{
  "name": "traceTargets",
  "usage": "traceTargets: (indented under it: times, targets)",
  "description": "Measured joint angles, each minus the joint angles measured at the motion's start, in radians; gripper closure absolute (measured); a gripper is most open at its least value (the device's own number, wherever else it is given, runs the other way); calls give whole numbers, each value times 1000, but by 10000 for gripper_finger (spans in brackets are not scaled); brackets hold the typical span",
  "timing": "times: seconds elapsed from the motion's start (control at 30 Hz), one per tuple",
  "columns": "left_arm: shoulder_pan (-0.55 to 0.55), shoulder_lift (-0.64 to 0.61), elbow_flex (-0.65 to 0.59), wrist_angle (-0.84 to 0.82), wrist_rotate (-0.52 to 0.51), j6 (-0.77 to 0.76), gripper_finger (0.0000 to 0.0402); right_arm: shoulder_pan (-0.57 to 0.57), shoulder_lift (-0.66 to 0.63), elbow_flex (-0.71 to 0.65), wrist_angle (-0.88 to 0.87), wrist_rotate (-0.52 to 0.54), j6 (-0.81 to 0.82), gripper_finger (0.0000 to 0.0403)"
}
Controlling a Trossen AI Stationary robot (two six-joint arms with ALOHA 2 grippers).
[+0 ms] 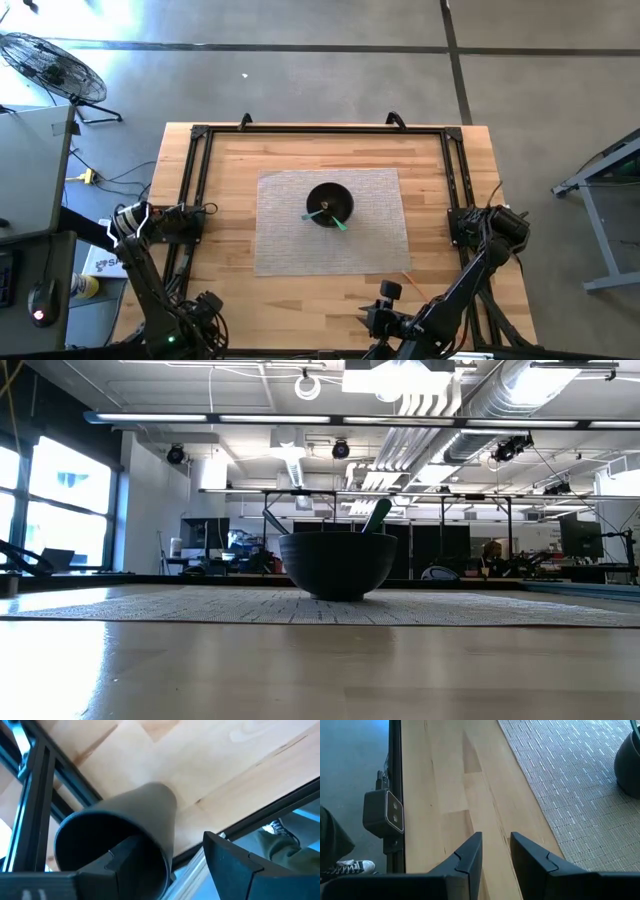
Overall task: Pick & Place Utensil
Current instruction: Put the black cup on the table mat
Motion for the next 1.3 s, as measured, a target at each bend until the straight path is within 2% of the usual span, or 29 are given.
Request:
traceTargets:
  times: [0.47, 0.77, 1.0, 1.3]
  targets:
    - [-1, -27, 0, -24, -2, 13, 202, 0, 0, 0, 16, 0, 0, 308]
    - [-1, -33, -58, 29, 39, 12, 202, 0, 0, 0, 21, -24, 0, 308]
    - [-1, -67, -154, 180, 44, 7, 202, 0, 0, 0, 29, -38, 0, 308]
    - [9, -80, -187, 191, -41, 51, 202, 0, 0, 0, 29, -39, -6, 308]
